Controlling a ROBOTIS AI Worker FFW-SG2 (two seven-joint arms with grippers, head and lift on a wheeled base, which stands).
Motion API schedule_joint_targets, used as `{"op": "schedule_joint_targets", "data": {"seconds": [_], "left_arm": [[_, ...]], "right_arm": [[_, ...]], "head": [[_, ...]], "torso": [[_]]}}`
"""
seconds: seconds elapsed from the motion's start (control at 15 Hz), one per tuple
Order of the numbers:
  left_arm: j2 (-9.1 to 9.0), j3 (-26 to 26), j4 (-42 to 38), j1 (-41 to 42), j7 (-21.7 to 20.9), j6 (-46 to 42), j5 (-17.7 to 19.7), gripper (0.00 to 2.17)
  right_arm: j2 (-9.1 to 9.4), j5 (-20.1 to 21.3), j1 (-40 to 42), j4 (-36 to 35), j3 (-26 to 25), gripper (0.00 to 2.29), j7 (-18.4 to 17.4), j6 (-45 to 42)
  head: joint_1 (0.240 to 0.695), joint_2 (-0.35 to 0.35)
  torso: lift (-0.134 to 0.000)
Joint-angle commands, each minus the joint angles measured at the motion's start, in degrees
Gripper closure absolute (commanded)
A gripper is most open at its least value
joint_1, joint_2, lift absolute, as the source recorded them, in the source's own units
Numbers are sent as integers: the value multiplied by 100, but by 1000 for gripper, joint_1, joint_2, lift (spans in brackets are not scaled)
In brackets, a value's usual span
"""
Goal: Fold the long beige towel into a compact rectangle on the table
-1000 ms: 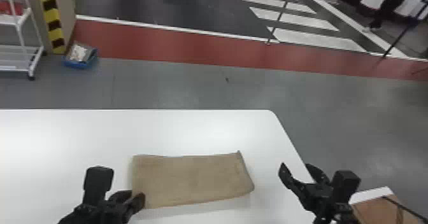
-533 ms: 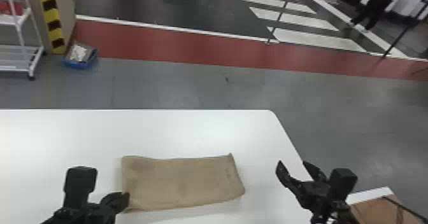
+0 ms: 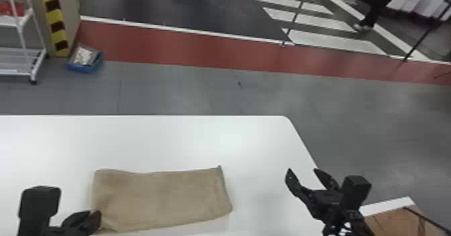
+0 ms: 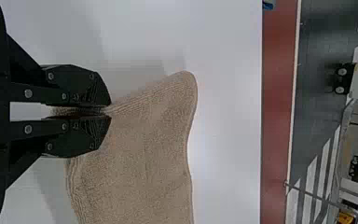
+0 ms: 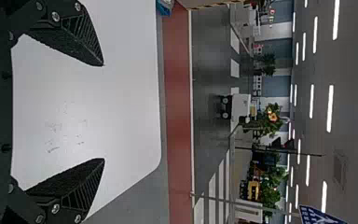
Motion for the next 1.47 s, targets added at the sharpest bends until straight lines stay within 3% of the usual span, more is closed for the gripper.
{"op": "schedule_joint_targets", "data": {"seconds": [0.0, 0.2, 0.27, 0.4, 0.53, 0.6, 0.73, 1.0, 1.13, 1.4], "left_arm": [[25, 42, -281, 219, -55, -33, 0, 76], [34, -10, -879, 650, 253, -596, -185, 6], [25, -54, -1063, 861, 358, -1316, -501, 9], [95, -239, -1081, 1019, 297, -2424, -606, 29], [175, -643, -624, 826, 235, -2986, -615, 29], [131, -872, -281, 580, 174, -2986, -624, 29], [34, -1320, 396, 79, 174, -2986, -633, 211], [-326, -1803, 1749, -800, 253, -3601, -677, 198], [-414, -1803, 2075, -1002, 350, -3654, -694, 566], [-493, -1900, 2602, -1213, 1193, -3478, -1125, 1737]], "right_arm": [[38, -6, 80, -117, 12, 174, 0, 6], [56, -77, 291, -319, 3, 174, 0, 24], [91, -94, 318, -354, 3, 174, 0, 6], [170, -94, 362, -415, 39, 174, 18, 24], [258, -94, 379, -433, 223, 191, 0, 59], [293, -94, 379, -503, 390, 191, -35, 147], [302, -15, 326, -582, 698, 191, -255, 340], [293, 11, 19, -477, 803, 191, -316, 815], [267, 46, -78, -459, 768, 194, -316, 1184], [214, 275, -280, -442, 830, 191, -237, 2028]], "head": [[695, -350], [695, -350], [695, -350], [695, -350], [695, -350], [695, -350], [695, -350], [695, -350], [695, -350], [695, -350]], "torso": [[0], [0], [0], [0], [0], [0], [0], [0], [0], [0]]}}
